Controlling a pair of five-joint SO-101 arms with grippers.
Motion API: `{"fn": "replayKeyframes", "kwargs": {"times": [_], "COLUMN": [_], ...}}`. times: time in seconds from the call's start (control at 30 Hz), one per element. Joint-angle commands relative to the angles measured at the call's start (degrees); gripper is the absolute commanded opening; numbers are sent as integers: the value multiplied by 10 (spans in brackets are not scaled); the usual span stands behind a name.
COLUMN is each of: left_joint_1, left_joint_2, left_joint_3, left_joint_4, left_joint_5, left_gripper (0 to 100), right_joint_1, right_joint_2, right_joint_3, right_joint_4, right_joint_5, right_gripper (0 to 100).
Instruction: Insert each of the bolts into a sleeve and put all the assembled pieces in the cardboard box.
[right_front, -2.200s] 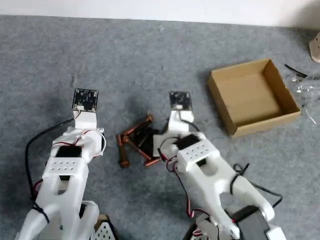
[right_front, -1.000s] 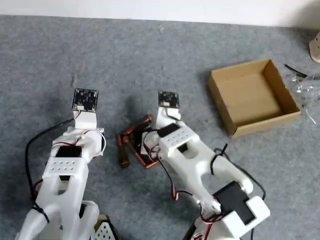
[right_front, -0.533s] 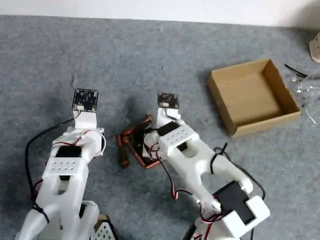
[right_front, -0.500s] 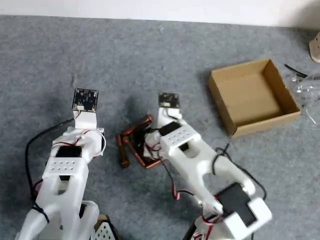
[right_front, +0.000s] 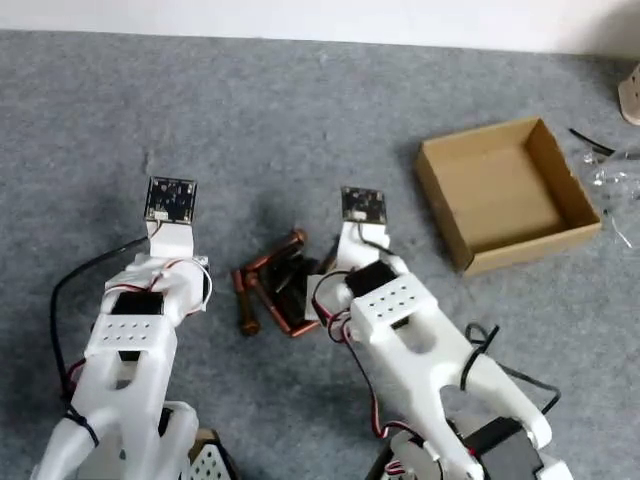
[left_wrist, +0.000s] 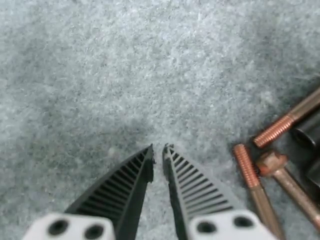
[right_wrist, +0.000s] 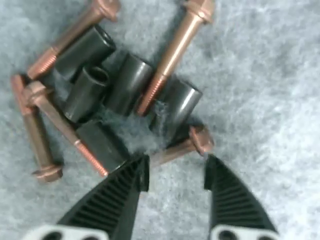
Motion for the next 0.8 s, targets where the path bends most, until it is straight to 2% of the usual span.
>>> {"fn": "replayKeyframes", "kwargs": {"times": [0.0,0.43,0.57,0.77], "left_joint_1": [-5,-5,-5,-5], "left_joint_2": [-2,-2,-2,-2], "left_joint_3": [-6,-6,-6,-6], "left_joint_4": [-13,-14,-14,-14], "left_joint_5": [4,4,4,4], "left_gripper": [56,56,56,56], "right_joint_1": [-7,6,40,44], "right_joint_2": [16,202,176,72], "right_joint_3": [-4,-93,-101,-87], "right_joint_4": [4,-11,1,14], "right_joint_5": [9,9,8,8], "right_gripper": [167,146,144,144]}}
